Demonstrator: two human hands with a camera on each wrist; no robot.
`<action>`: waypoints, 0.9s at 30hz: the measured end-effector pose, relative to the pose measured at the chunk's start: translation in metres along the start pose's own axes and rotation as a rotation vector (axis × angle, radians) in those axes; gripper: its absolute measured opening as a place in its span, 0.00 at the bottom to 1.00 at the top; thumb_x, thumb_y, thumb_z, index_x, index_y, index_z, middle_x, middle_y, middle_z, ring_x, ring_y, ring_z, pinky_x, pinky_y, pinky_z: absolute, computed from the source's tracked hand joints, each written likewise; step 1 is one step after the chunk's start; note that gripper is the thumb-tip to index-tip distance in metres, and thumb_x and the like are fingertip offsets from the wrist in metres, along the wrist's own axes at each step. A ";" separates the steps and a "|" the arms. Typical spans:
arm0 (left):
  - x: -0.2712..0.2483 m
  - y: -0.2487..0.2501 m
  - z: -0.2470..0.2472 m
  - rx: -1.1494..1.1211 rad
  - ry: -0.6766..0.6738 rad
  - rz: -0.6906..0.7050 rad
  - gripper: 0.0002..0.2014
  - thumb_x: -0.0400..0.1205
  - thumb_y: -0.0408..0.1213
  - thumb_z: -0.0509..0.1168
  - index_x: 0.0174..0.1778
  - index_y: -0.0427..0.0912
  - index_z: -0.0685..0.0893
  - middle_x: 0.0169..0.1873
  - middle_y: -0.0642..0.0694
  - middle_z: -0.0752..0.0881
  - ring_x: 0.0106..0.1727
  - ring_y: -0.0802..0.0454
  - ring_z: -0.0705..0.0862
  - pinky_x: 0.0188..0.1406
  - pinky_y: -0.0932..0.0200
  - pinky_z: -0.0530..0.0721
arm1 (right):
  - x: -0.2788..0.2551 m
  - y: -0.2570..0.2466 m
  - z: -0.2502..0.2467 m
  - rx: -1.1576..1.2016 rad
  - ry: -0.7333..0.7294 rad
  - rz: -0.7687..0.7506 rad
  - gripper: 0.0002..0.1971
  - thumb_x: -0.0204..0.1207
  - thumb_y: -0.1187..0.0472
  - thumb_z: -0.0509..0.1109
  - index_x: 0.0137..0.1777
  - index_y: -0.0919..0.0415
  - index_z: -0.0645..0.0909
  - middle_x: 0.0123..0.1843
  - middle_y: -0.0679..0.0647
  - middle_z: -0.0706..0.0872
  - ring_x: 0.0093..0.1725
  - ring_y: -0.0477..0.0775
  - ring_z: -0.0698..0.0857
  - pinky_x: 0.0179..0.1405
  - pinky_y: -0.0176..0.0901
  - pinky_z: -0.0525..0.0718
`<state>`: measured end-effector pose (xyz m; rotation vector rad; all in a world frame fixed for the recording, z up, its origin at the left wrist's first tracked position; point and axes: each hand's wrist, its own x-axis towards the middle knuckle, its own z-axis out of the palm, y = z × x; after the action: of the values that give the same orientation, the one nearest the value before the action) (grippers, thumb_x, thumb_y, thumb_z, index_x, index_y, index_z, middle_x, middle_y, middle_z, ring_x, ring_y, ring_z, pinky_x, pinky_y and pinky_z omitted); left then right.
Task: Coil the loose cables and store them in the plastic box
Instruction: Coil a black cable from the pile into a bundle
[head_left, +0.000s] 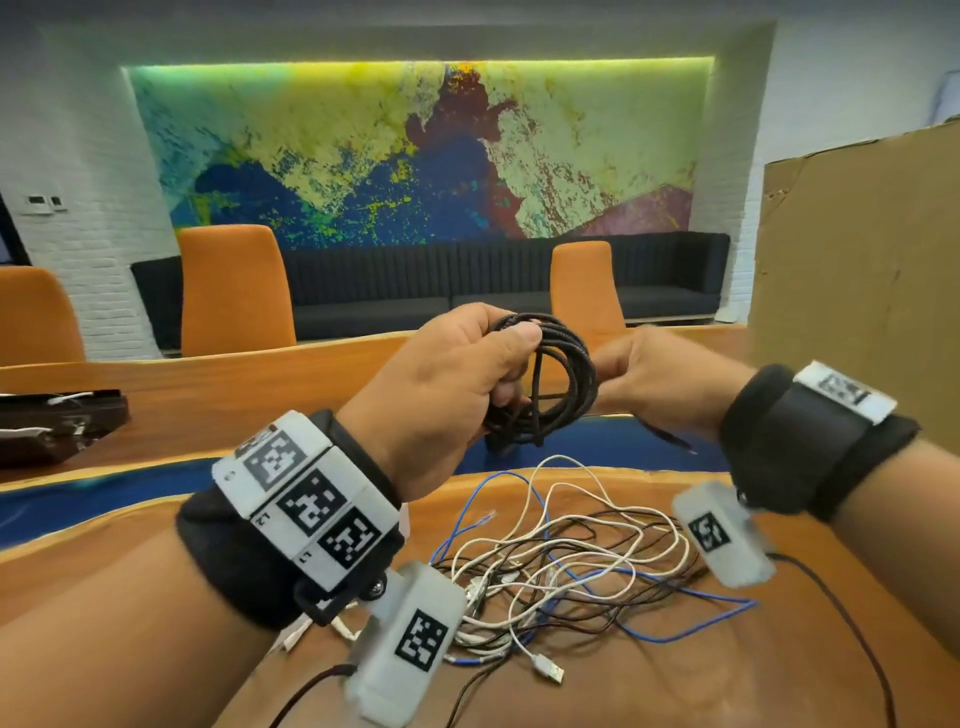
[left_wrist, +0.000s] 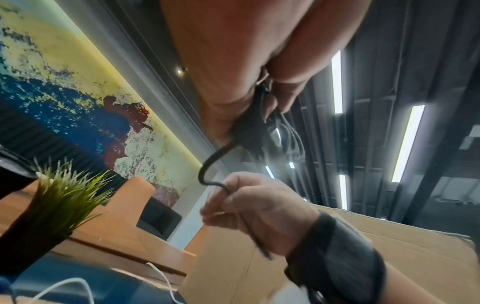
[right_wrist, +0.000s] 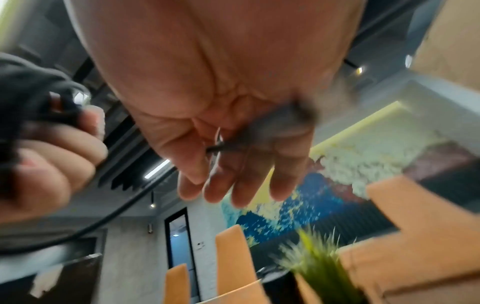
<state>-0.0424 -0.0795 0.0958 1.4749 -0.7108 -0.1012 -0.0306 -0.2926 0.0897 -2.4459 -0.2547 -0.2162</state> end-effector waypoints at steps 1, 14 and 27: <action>0.001 -0.001 0.001 0.013 0.017 -0.001 0.09 0.90 0.35 0.56 0.45 0.42 0.78 0.30 0.49 0.71 0.27 0.59 0.68 0.24 0.70 0.75 | -0.005 -0.002 0.010 0.098 -0.059 -0.001 0.10 0.73 0.72 0.72 0.40 0.58 0.90 0.40 0.56 0.92 0.40 0.53 0.86 0.55 0.61 0.87; 0.011 -0.016 0.001 0.188 0.114 0.200 0.08 0.90 0.35 0.55 0.51 0.40 0.78 0.22 0.60 0.81 0.26 0.62 0.70 0.29 0.65 0.77 | -0.015 -0.006 0.036 1.334 -0.539 -0.068 0.26 0.66 0.67 0.78 0.64 0.51 0.79 0.41 0.52 0.80 0.26 0.42 0.55 0.20 0.32 0.50; 0.015 -0.033 -0.007 0.274 0.152 0.167 0.08 0.89 0.37 0.58 0.52 0.37 0.79 0.27 0.57 0.81 0.28 0.63 0.76 0.31 0.64 0.78 | -0.006 -0.031 0.052 0.951 -0.090 0.082 0.06 0.72 0.68 0.70 0.41 0.55 0.79 0.34 0.52 0.79 0.23 0.43 0.63 0.24 0.38 0.50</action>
<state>-0.0155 -0.0849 0.0711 1.6559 -0.7414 0.2425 -0.0393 -0.2371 0.0670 -1.5165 -0.2250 0.0541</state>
